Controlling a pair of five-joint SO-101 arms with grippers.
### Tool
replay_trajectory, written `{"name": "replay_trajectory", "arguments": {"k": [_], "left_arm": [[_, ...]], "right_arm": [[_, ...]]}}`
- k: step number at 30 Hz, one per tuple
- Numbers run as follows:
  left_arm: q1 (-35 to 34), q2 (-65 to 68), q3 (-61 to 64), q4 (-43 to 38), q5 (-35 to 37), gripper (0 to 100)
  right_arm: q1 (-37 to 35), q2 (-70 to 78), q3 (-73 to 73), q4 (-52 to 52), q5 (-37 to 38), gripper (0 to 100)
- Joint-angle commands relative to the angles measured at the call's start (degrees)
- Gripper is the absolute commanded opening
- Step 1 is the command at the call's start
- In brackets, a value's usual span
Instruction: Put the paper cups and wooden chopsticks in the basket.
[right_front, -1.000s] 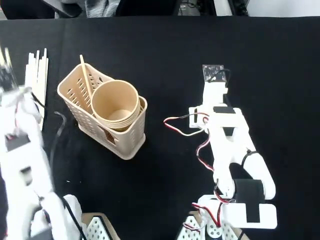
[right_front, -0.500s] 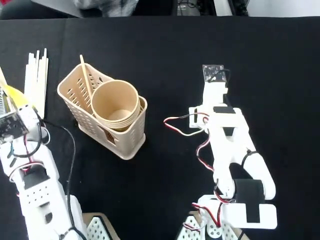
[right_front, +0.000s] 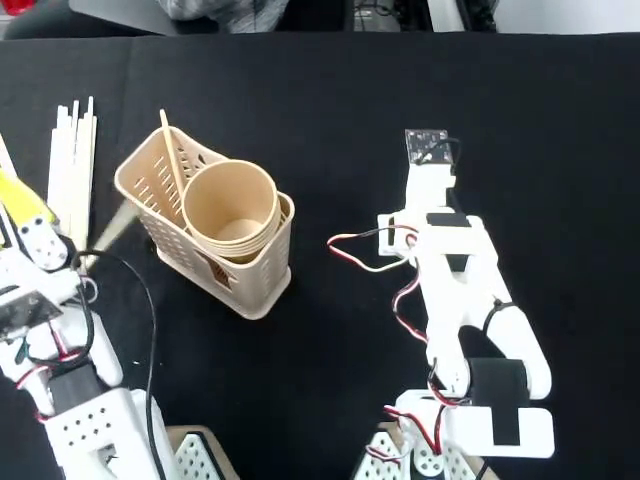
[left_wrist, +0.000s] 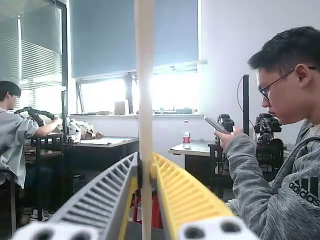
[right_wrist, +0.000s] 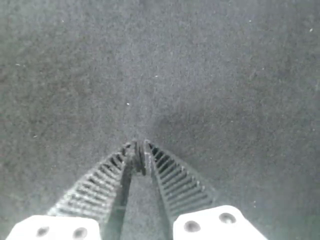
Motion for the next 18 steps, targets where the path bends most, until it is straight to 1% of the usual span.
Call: {"name": "replay_trajectory", "arguments": {"k": [1,4,9,11,14,18], "left_arm": [[0.57,-5.36,-4.09,6.07,0.7,3],[0.57,-7.74,-8.75,12.13,2.02,3],[1.1,-7.38,-18.07,21.89,13.45,3],[4.35,-6.33,-21.05,26.64,15.3,3],[11.03,-4.31,-23.69,31.82,15.3,3],[18.42,-1.32,-24.22,34.02,15.21,3]], "right_arm": [[-0.97,-1.27,-0.13,-0.79,-0.18,1.4],[-0.97,-1.27,-0.13,-0.79,-0.18,1.4],[-0.97,-1.27,-0.13,-0.79,-0.18,1.4],[-0.97,-1.27,-0.13,-0.79,-0.18,1.4],[-0.97,-1.27,-0.13,-0.79,-0.18,1.4],[-0.88,-1.27,-0.13,-0.79,-0.18,1.4]]}}
